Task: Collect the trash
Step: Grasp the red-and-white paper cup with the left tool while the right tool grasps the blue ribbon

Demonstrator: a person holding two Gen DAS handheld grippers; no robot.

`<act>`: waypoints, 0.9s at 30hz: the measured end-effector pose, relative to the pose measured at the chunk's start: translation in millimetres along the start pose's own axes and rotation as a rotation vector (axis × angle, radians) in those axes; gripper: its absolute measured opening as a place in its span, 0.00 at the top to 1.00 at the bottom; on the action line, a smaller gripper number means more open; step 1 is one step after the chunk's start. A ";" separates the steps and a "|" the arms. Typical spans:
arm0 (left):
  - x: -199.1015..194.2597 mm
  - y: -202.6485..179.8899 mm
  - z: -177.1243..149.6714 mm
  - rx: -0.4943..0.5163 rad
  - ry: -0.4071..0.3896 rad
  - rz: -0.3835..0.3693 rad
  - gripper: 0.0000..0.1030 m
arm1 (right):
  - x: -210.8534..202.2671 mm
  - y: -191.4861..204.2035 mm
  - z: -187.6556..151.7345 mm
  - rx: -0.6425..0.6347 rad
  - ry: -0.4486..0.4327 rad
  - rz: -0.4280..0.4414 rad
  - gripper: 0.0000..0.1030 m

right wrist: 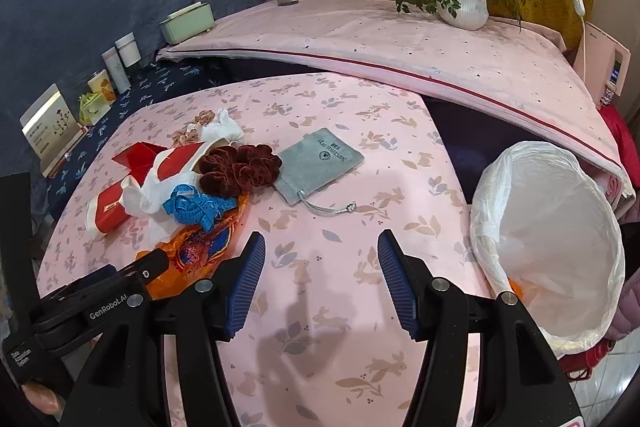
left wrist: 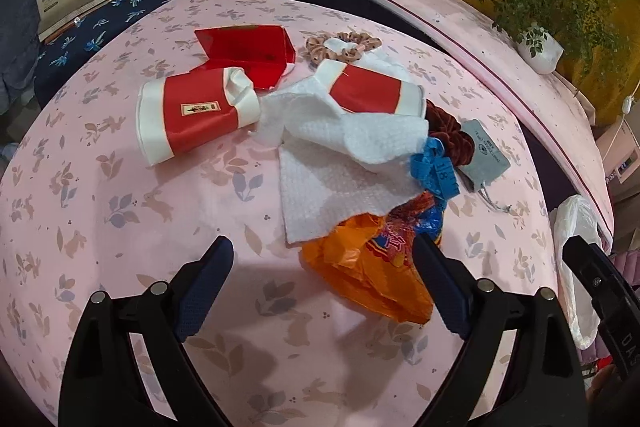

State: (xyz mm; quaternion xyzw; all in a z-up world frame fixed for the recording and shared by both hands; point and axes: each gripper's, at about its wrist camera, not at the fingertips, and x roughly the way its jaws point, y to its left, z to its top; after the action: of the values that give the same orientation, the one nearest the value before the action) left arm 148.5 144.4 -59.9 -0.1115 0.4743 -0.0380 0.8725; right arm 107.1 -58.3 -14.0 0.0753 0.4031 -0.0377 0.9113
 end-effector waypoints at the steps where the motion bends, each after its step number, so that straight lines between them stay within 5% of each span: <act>1: -1.0 4.3 2.3 -0.006 -0.006 0.005 0.16 | 2.0 3.6 1.0 -0.005 0.002 0.009 0.45; 10: -6.6 64.8 30.0 -0.106 -0.068 0.097 0.16 | 23.2 46.9 7.5 -0.060 0.028 0.122 0.45; 16: 5.4 99.0 50.3 -0.164 -0.071 0.091 0.19 | 43.1 74.3 9.8 -0.099 0.040 0.149 0.45; 24: 21.0 98.0 62.7 -0.131 -0.049 0.029 0.44 | 68.7 91.9 10.0 -0.102 0.083 0.168 0.47; 27: 23.7 94.4 62.5 -0.118 -0.038 0.005 0.65 | 73.4 94.5 8.6 -0.110 0.097 0.177 0.65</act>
State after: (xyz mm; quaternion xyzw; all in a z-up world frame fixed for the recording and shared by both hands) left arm 210.0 242.0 -68.2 -0.1620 0.4594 -0.0057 0.8733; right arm 175.0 32.8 -52.5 0.0623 0.4402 0.0687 0.8931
